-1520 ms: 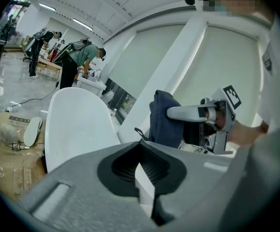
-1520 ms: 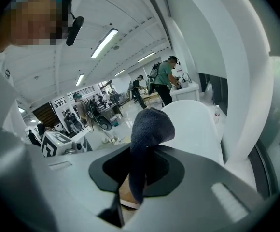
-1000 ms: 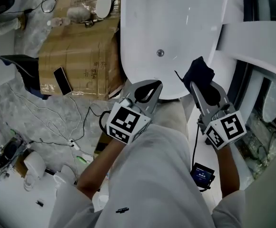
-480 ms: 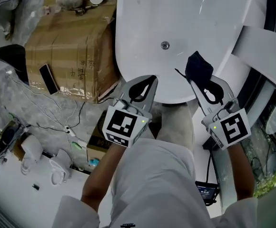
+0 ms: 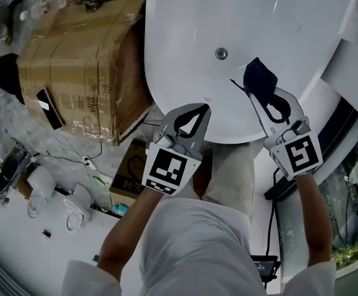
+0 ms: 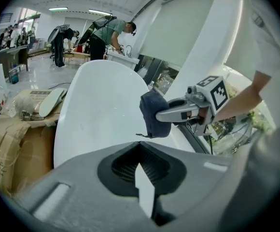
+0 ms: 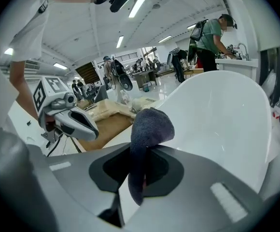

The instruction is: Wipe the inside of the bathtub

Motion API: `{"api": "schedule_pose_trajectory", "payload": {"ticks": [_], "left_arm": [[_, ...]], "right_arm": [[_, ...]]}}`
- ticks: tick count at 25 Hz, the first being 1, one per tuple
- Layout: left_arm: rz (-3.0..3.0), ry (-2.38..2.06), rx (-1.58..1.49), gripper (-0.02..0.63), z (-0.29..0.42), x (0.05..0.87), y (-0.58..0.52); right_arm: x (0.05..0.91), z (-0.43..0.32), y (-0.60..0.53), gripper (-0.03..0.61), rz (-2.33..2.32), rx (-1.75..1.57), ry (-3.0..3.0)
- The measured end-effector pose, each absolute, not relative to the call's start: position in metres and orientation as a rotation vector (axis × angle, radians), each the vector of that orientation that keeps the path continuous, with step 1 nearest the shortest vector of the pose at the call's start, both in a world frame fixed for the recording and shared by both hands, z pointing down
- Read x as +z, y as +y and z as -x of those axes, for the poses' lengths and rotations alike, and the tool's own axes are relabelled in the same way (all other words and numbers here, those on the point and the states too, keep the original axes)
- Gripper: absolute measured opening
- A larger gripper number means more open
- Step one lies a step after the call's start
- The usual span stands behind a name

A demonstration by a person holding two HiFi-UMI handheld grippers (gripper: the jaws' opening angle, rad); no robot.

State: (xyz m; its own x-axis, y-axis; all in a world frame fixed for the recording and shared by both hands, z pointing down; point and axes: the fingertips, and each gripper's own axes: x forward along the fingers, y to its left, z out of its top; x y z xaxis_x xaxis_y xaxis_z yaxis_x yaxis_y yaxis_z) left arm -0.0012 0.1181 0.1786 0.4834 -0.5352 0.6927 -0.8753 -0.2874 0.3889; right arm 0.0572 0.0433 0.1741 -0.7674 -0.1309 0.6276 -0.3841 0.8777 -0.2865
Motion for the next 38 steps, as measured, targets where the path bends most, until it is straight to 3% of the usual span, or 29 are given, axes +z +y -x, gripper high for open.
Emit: {"api": "schedule_pose_trajectory", "payload": {"ticks": [38], "left_arm": [[-1.952, -1.184, 0.685, -0.005, 0.002, 0.421, 0.094]], "right_arm": [[0.535, -0.037, 0.071, 0.052, -0.189, 0.474, -2.195]]}}
